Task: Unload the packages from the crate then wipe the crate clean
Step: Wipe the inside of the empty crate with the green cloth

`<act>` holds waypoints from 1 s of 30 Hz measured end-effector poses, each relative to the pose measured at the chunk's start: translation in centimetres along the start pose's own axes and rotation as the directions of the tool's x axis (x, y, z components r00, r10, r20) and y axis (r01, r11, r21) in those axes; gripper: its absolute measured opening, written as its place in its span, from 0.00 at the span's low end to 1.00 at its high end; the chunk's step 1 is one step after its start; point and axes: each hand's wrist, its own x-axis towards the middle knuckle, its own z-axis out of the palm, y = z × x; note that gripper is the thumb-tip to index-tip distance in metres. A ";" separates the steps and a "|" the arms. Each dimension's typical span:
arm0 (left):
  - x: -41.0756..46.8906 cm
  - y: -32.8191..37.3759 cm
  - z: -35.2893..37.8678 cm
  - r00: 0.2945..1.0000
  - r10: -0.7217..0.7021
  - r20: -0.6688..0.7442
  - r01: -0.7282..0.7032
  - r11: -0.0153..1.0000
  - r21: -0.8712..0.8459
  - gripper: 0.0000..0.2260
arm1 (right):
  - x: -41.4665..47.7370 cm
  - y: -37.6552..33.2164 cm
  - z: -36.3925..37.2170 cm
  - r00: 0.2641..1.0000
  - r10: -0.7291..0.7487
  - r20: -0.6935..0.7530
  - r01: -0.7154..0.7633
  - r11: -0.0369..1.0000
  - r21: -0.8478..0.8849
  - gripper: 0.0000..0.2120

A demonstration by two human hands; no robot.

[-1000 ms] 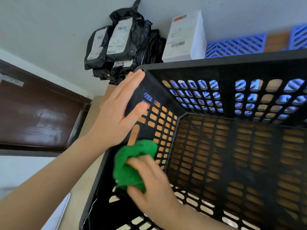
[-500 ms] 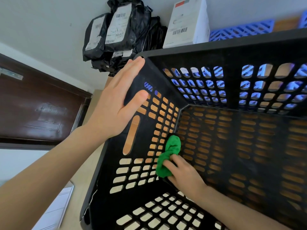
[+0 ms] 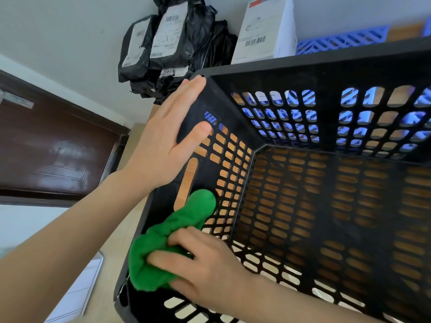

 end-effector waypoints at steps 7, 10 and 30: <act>0.0 0.0 0.0 1.000 -0.006 -0.003 0.006 1.000 0.009 0.26 | -6.1 5.5 0.0 0.949 0.012 0.315 0.052 0.979 -0.196 0.16; 0.0 0.1 -0.1 1.000 -0.015 0.000 0.015 1.000 0.015 0.26 | -8.6 8.2 -0.7 0.878 0.169 0.447 -0.039 0.957 -0.286 0.18; 0.0 0.2 -0.1 1.000 -0.020 -0.001 0.020 0.999 0.031 0.27 | -4.4 1.9 -0.5 0.928 0.116 0.353 -0.156 0.984 0.087 0.15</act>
